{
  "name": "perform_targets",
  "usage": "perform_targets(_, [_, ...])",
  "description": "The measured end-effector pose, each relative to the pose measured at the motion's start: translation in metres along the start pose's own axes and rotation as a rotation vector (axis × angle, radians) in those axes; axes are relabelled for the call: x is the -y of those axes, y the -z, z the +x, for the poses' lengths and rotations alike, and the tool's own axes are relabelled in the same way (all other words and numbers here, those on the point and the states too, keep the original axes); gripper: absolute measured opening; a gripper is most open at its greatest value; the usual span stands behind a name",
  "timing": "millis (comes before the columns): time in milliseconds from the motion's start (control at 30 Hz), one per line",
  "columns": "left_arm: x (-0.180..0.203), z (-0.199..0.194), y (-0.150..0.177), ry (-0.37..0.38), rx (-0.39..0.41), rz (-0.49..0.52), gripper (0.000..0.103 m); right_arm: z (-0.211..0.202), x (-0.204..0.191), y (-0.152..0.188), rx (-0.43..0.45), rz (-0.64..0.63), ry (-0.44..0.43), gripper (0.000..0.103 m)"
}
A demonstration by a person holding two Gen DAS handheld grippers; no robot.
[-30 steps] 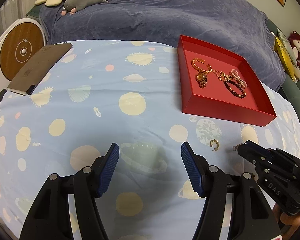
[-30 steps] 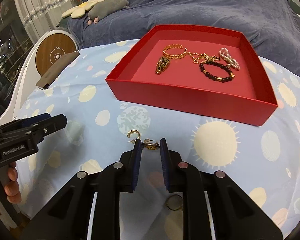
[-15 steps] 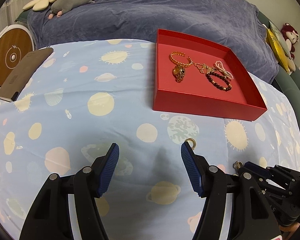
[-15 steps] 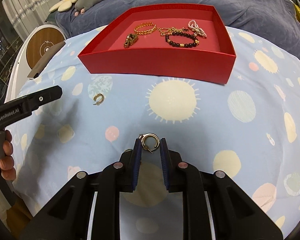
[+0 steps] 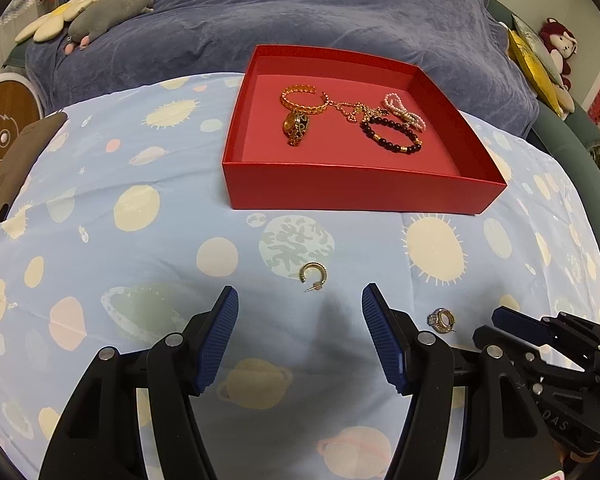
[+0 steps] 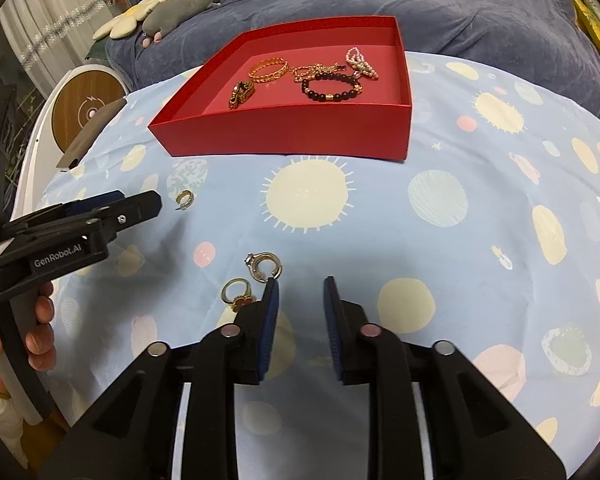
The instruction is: Organize jewelry
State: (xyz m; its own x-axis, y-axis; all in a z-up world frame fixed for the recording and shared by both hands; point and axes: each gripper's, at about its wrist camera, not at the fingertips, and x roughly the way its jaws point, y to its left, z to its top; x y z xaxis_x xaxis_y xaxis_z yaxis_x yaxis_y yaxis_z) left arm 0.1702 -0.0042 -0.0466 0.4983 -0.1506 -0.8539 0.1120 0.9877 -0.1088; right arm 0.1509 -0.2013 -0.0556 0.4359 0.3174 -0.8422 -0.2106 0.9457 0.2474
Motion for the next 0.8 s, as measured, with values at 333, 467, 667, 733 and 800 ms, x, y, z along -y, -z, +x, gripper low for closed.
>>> perform_targets(333, [0.003,0.002,-0.001,0.004,-0.009,0.002,0.062,0.015,-0.024,-0.009,0.010,-0.078,0.011,0.035])
perform_targets(467, [0.004,0.002,0.000,0.008,-0.007,0.013,0.062,0.024,-0.027,-0.011,-0.003,-0.098,0.013,0.012])
perform_targets(667, [-0.003,0.001,0.000,0.009,-0.007,-0.008,0.062,0.010,-0.025,-0.012,0.040,-0.096,0.001,0.000])
perform_targets(733, [-0.004,0.000,-0.001,0.013,-0.005,-0.012,0.062,0.000,-0.020,-0.015,0.069,-0.073,-0.007,0.000])
perform_targets(800, [-0.003,-0.001,0.000,0.013,-0.003,-0.010,0.062,-0.009,-0.015,-0.017,0.096,-0.055,-0.005,0.000])
